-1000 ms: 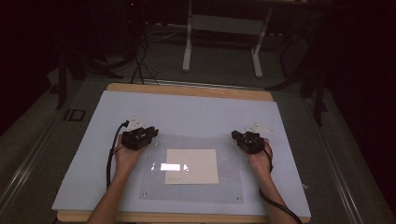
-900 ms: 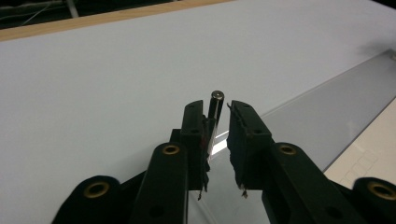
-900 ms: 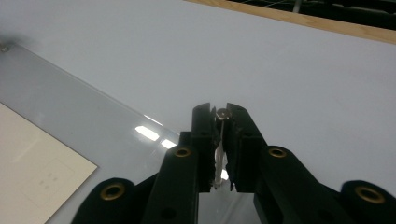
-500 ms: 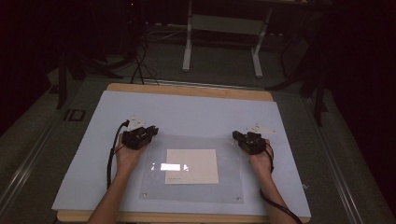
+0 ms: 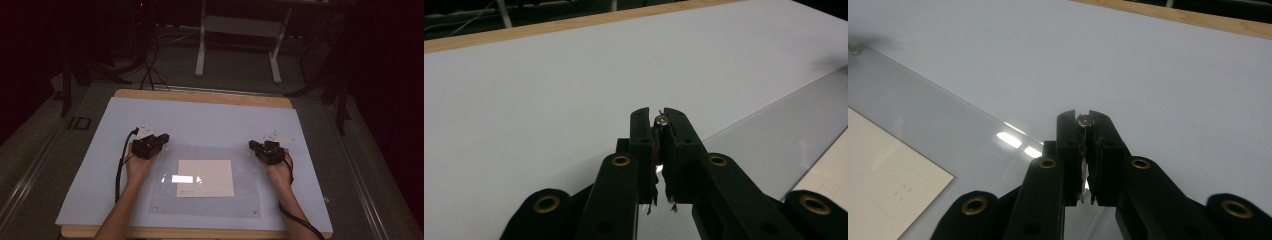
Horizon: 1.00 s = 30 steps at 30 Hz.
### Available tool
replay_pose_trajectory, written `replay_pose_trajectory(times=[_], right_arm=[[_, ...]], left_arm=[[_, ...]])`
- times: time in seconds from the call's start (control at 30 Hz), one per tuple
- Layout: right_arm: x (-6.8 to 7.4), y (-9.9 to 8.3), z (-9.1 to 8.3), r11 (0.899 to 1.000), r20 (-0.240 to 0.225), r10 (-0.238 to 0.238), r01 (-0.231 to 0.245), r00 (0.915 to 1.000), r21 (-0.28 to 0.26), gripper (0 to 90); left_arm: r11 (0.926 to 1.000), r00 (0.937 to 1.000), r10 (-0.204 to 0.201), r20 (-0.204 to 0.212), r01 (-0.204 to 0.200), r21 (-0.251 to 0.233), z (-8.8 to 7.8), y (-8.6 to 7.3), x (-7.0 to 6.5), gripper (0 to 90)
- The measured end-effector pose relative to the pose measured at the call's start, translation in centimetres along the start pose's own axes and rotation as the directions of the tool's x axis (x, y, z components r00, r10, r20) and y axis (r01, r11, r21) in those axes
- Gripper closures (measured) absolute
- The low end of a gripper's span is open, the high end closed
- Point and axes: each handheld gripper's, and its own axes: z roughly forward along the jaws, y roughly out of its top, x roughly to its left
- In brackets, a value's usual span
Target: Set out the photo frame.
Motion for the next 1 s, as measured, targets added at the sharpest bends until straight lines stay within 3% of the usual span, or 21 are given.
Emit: replay_pose_trajectory(times=[0.3, 0.57, 0.8, 1.0], right_arm=[[-0.3, 0.4, 0.1, 0.999, -0.014, 0.029, -0.029, 0.9995, 0.022, 84.7], [-0.3, 1.0, 0.7, 0.998, -0.004, 0.043, -0.043, 0.9991, 0.038, 84.7], [-0.7, 1.5, 1.1, 0.996, -0.011, 0.065, -0.065, 0.9978, 0.064, 84.5], [-1.1, 2.0, 1.5, 0.992, -0.011, 0.09, -0.089, 0.9959, 0.085, 84.4]], left_arm=[[0.9998, 0.9998, -0.021, 0.0, 0.021, 0.003, 0.0, 0.0, 0.0, 84.2], [0.9998, 0.9999, -0.016, -0.006, 0.016, 0.011, -0.2, 0.0, 0.1, 84.4], [0.9988, 0.9986, -0.048, 0.024, 0.047, 0.01, -0.1, 0.0, 0.6, 83.9], [0.9974, 0.9969, -0.062, 0.048, 0.06, 0.041, 0.2, 0.5, 1.2, 84.0]])
